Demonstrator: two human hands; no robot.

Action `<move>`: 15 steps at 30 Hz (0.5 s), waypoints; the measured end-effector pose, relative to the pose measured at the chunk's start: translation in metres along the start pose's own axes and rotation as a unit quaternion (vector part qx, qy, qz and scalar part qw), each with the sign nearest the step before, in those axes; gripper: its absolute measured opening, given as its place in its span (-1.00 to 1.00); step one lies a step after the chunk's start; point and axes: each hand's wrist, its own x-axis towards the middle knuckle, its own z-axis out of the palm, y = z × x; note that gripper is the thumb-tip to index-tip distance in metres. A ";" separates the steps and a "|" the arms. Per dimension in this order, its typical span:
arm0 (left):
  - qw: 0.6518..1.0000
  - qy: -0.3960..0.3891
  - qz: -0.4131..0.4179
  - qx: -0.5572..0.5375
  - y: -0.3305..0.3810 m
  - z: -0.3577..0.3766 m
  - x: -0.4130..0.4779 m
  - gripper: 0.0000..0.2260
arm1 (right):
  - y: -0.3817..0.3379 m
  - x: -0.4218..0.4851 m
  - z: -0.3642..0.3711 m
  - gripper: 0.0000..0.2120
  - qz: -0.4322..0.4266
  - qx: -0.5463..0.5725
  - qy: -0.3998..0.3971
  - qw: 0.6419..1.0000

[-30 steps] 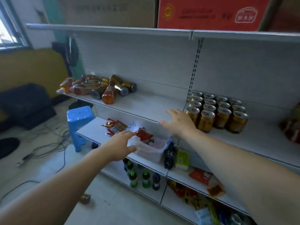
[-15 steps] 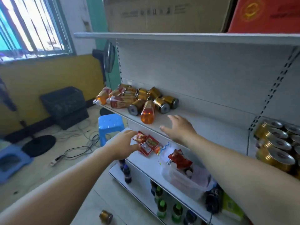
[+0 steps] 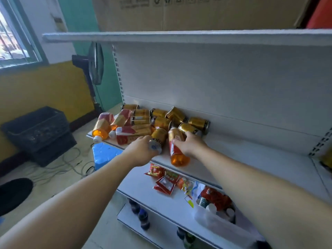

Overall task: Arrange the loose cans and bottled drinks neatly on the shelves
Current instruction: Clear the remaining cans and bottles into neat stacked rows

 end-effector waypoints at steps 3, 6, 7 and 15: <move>0.999 -0.043 0.025 0.013 -0.008 -0.006 0.042 -0.52 | -0.017 0.016 0.013 -0.21 0.059 0.000 0.002 0.998; 0.997 -0.054 0.049 -0.002 -0.011 -0.001 0.072 -0.48 | -0.024 0.025 0.023 -0.19 0.110 0.008 0.012 0.994; 0.997 -0.050 0.057 -0.009 -0.009 0.000 0.079 -0.46 | -0.026 0.028 0.026 -0.17 0.127 0.011 0.013 0.992; 0.993 -0.068 -0.009 -0.092 -0.011 0.014 0.103 -0.47 | -0.011 0.031 0.044 -0.30 0.190 0.054 0.003 0.980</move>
